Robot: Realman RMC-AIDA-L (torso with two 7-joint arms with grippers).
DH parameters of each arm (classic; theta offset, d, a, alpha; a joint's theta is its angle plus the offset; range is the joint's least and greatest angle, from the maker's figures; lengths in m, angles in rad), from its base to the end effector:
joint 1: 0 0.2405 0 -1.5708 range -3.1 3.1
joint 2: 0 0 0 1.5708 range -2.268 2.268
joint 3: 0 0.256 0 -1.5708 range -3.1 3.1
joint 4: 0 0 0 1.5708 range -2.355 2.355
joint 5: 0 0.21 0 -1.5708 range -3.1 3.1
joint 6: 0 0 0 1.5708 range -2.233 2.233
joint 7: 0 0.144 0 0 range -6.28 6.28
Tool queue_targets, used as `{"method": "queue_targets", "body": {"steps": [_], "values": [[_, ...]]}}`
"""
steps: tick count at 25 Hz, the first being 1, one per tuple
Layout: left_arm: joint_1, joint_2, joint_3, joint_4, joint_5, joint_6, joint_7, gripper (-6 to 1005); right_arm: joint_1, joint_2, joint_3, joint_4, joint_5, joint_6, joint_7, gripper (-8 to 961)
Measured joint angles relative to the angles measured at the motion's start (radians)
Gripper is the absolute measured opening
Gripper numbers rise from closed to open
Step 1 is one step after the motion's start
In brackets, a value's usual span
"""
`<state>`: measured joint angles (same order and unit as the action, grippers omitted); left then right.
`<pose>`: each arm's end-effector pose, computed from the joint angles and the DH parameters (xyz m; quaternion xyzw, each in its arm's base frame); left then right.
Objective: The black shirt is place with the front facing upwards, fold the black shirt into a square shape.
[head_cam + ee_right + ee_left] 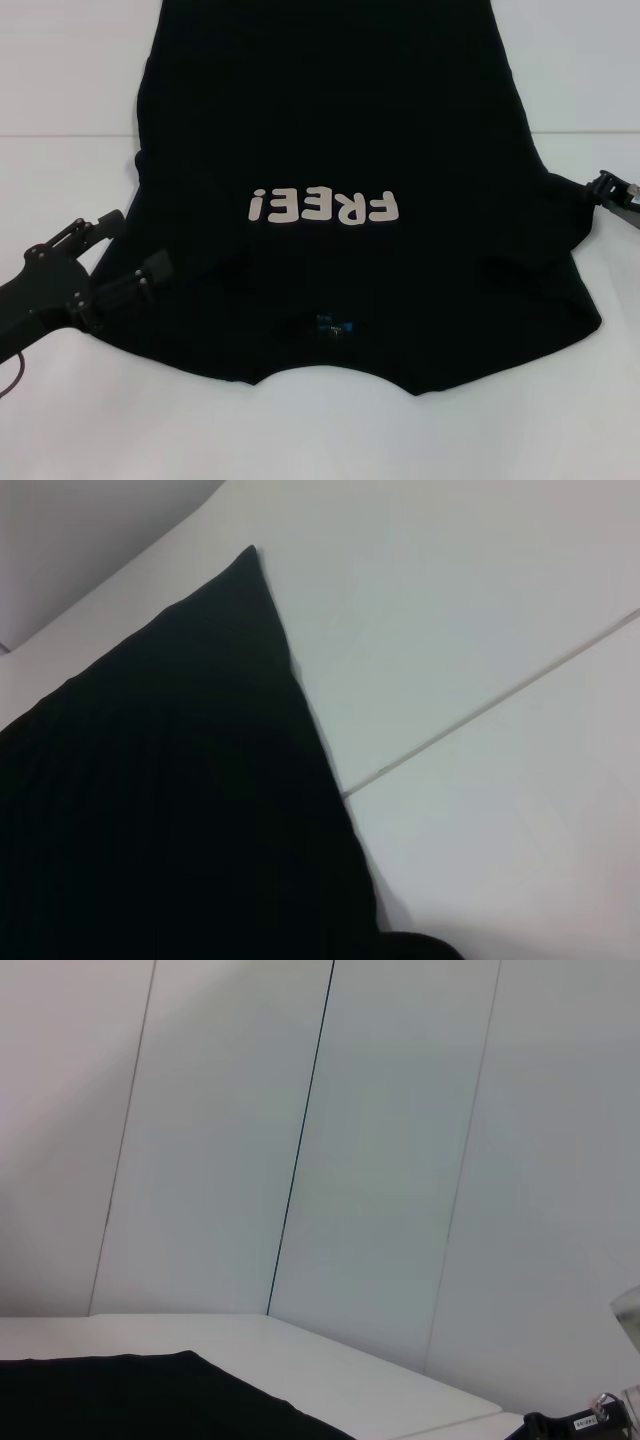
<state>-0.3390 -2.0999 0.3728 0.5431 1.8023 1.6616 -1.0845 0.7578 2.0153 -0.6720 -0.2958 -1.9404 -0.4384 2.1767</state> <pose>-0.3158 0.2776 0.0329 -0.8431 -0.2219 -0.3844 0.3036 0.3295 0.4402 0.0108 -0.5946 0.6420 0.2233 0.4295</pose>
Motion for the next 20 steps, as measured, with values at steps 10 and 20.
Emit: {"method": "queue_targets", "body": {"steps": [10, 20], "values": [[0.000, 0.000, 0.000, -0.002, 0.000, 0.001, 0.000, 908, -0.045, 0.023, 0.014, -0.069, 0.141, -0.116, -0.083, 40], [-0.001, 0.000, 0.000, 0.002, -0.001, 0.003, 0.000, 908, 0.004, 0.036, 0.013, -0.067, 0.198, -0.134, -0.112, 40]]}}
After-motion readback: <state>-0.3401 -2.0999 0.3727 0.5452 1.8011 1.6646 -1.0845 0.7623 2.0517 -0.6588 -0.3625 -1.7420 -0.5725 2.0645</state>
